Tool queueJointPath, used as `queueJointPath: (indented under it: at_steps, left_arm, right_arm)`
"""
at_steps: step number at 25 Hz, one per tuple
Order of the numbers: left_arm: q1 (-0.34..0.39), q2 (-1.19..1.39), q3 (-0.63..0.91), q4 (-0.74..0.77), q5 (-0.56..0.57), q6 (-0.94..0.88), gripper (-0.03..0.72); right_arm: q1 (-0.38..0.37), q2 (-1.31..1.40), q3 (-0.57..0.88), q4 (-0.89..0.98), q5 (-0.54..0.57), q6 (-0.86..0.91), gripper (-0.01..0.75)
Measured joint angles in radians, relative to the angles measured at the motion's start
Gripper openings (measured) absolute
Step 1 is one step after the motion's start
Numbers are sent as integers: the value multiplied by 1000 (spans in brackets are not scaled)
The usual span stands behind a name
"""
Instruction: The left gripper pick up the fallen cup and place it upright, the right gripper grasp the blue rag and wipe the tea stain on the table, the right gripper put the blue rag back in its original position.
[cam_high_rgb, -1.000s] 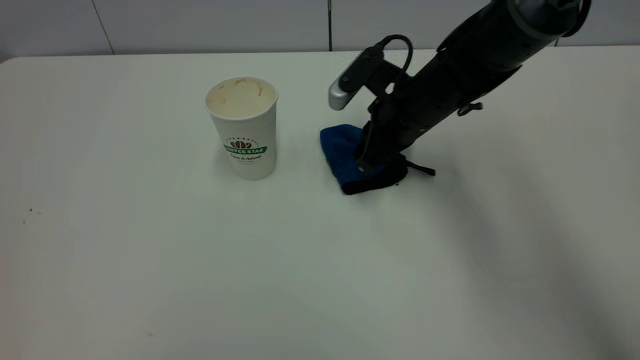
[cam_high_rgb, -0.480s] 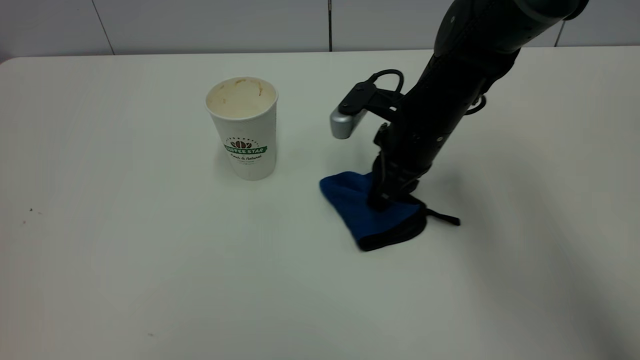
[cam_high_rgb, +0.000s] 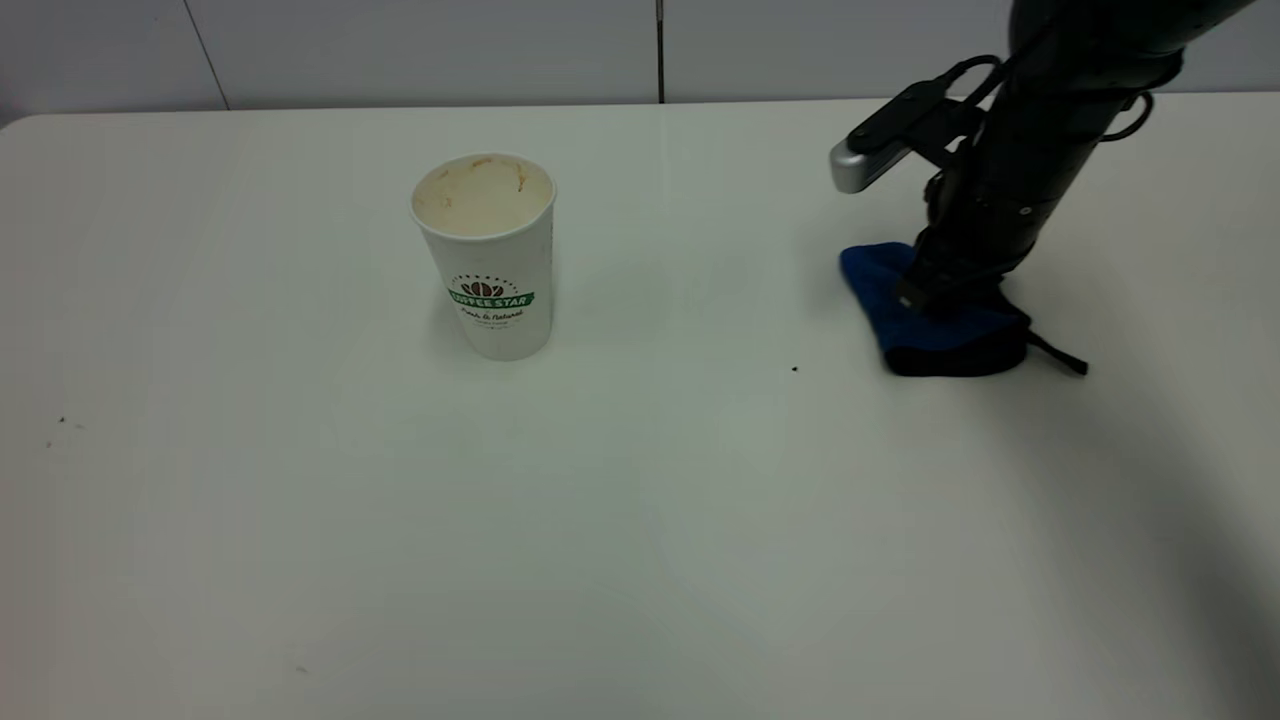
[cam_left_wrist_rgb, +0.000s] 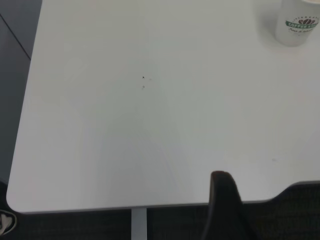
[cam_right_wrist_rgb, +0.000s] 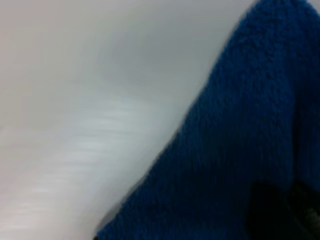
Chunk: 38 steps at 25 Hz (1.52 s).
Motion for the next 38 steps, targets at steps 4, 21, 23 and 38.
queueJointPath:
  at_steps: [4,21,23,38]
  left_arm:
    - [0,0,0,0,0,0,493]
    - [0,0,0,0,0,1,493]
    - [0,0,0,0,0,1,493]
    - [0,0,0,0,0,2,493]
  right_arm:
    - [-46,0,0,-12,0,46,57]
    - [-53,-467,92,86,382,219,575]
    - [-53,-598,147,96,402,252,555]
    - [-53,-1721,808,97,602,425,536]
